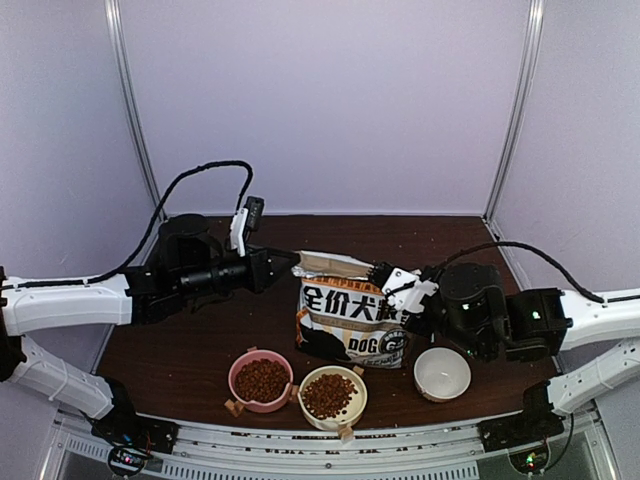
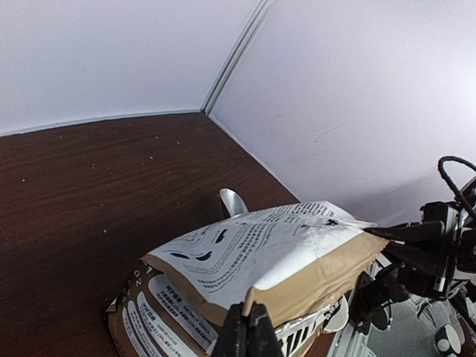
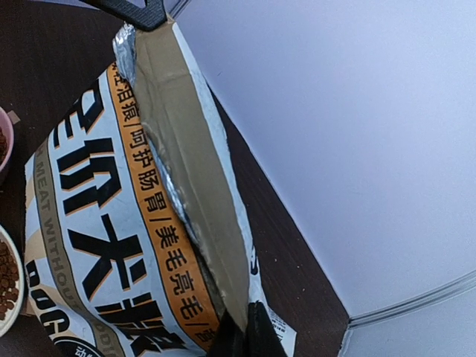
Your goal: Serve the pet food
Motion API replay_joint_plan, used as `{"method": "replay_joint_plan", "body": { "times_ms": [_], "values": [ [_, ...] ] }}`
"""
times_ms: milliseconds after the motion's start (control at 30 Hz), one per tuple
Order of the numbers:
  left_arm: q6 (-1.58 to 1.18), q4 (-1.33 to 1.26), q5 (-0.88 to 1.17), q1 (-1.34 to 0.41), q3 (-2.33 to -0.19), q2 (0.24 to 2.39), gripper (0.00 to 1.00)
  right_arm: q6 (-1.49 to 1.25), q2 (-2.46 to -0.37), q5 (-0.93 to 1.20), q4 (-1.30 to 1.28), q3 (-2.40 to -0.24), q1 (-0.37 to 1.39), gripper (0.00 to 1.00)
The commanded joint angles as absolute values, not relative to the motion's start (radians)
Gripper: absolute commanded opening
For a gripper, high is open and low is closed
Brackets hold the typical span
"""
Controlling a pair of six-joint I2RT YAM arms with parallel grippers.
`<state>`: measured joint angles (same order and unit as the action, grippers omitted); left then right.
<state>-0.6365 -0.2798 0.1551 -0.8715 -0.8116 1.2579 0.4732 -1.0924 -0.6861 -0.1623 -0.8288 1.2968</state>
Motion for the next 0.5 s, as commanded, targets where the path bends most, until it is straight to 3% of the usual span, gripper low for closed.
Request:
{"method": "replay_joint_plan", "body": {
  "times_ms": [0, 100, 200, 467],
  "values": [
    [-0.559, -0.402, 0.111, -0.825, -0.792, 1.223, 0.0, 0.365, -1.054, -0.622, -0.423, -0.899, 1.304, 0.18],
    [-0.534, -0.431, 0.208, -0.824, -0.807, 1.241, 0.0, 0.316, -1.049, -0.464, -0.546, -1.016, 1.302, 0.45],
    [-0.524, -0.454, 0.232, -0.824, -0.808, 1.244, 0.0, 0.265, -1.088, -0.293, -0.644, -1.151, 1.27, 0.58],
    [-0.508, -0.469, 0.204, -0.824, -0.778, 1.216, 0.0, 0.168, -1.328, -0.008, -0.723, -1.442, 1.128, 0.6]
  ]
}}
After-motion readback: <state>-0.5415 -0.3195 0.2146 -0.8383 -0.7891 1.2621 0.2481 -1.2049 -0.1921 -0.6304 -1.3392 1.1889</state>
